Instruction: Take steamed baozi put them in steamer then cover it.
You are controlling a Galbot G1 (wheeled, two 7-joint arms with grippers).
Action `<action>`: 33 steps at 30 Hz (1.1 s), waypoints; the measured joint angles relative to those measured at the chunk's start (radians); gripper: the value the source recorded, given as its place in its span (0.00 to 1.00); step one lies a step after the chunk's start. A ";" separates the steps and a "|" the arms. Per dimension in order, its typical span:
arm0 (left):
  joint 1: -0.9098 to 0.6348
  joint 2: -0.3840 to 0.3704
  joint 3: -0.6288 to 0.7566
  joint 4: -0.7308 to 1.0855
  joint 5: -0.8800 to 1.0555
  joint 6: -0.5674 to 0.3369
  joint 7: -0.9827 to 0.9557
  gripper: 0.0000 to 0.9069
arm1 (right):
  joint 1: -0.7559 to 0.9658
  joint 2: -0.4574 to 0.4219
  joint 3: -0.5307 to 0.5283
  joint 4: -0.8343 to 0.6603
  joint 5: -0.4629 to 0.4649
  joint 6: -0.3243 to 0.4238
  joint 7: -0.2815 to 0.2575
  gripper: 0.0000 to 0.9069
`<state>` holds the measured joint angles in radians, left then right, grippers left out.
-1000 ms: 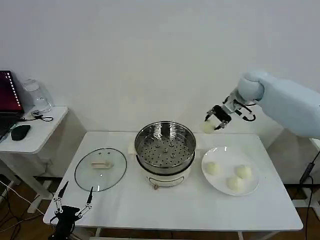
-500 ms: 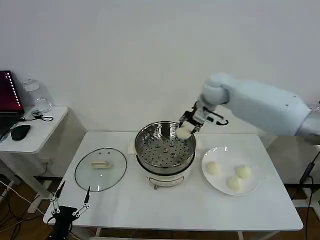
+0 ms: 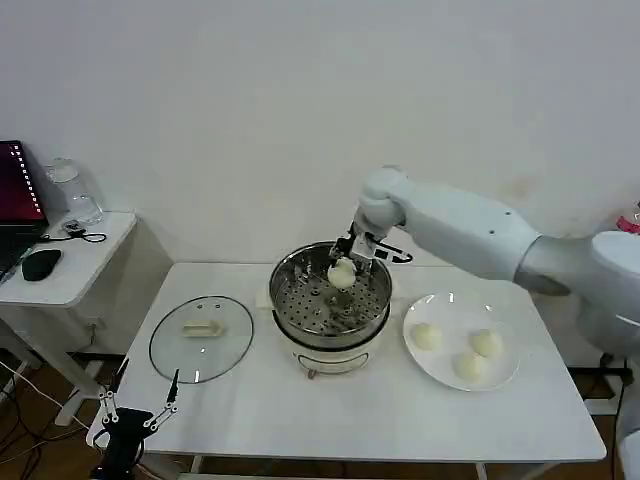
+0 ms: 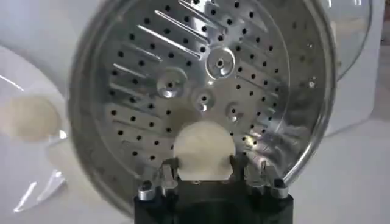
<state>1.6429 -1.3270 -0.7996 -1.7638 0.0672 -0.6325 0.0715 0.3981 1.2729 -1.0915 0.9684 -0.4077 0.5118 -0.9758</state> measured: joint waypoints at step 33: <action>0.003 -0.013 0.010 0.025 0.008 -0.022 0.001 1.00 | 0.032 -0.011 0.029 -0.108 0.154 0.049 0.030 1.00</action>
<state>1.6457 -1.3401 -0.7898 -1.7385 0.0755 -0.6543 0.0729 0.4304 1.2618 -1.0628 0.8599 -0.2534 0.5609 -0.9463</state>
